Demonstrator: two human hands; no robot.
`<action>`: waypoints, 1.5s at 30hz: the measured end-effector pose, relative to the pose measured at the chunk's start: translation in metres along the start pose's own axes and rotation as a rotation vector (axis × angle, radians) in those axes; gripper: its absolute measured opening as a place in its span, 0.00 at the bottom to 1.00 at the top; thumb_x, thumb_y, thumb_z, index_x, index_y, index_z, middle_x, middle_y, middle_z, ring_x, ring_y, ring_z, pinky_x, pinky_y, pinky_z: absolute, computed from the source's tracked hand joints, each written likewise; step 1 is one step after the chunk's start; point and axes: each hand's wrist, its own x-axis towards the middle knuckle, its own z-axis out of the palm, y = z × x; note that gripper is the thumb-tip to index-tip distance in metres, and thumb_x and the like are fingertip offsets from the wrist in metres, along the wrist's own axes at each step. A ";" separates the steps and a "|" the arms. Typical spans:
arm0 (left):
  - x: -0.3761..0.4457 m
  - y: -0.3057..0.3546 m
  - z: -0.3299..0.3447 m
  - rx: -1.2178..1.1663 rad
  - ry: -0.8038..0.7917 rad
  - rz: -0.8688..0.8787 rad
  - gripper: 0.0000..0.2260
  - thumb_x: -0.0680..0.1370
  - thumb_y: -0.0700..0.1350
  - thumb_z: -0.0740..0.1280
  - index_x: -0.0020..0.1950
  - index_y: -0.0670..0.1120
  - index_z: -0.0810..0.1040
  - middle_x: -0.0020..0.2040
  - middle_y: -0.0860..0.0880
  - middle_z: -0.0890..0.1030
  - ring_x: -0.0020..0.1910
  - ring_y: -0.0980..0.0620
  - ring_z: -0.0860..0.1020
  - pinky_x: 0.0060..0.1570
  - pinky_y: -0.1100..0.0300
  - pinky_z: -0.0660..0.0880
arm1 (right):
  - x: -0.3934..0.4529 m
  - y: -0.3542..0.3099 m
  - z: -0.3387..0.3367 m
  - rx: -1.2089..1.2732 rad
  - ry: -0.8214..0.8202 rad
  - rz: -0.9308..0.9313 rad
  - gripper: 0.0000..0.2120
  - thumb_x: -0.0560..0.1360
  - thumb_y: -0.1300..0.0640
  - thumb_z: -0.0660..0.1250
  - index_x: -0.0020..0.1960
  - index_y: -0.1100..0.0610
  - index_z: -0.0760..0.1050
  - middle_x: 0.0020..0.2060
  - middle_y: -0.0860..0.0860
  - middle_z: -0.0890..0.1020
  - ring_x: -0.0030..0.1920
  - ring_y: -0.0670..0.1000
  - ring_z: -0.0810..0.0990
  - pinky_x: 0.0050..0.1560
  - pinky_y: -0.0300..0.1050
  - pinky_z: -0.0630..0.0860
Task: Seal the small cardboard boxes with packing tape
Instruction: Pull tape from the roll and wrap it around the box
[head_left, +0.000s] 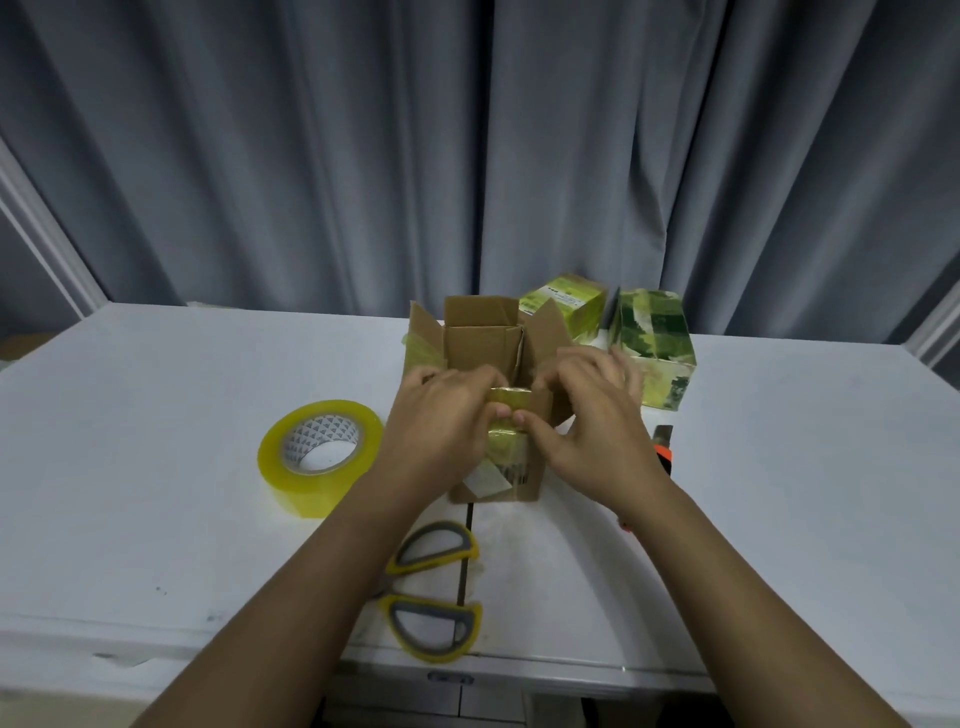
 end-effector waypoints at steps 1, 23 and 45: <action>0.001 -0.001 0.000 -0.005 0.000 0.015 0.05 0.79 0.47 0.64 0.53 0.49 0.77 0.46 0.53 0.82 0.47 0.50 0.77 0.51 0.58 0.61 | 0.000 -0.002 -0.001 0.031 -0.029 -0.015 0.11 0.72 0.51 0.71 0.52 0.51 0.75 0.51 0.43 0.76 0.61 0.46 0.68 0.69 0.47 0.54; -0.007 -0.014 0.002 -0.229 -0.079 -0.153 0.14 0.73 0.55 0.70 0.53 0.51 0.74 0.34 0.50 0.78 0.37 0.50 0.77 0.37 0.54 0.70 | 0.011 -0.012 0.000 0.060 -0.022 -0.067 0.04 0.72 0.65 0.71 0.45 0.61 0.84 0.37 0.53 0.84 0.40 0.52 0.76 0.63 0.63 0.70; 0.010 -0.036 0.004 0.010 -0.007 0.034 0.09 0.79 0.51 0.64 0.49 0.46 0.76 0.45 0.49 0.78 0.45 0.47 0.74 0.45 0.55 0.68 | 0.007 0.004 -0.004 -0.204 -0.137 -0.099 0.04 0.72 0.59 0.71 0.46 0.54 0.81 0.51 0.48 0.81 0.64 0.52 0.74 0.72 0.59 0.48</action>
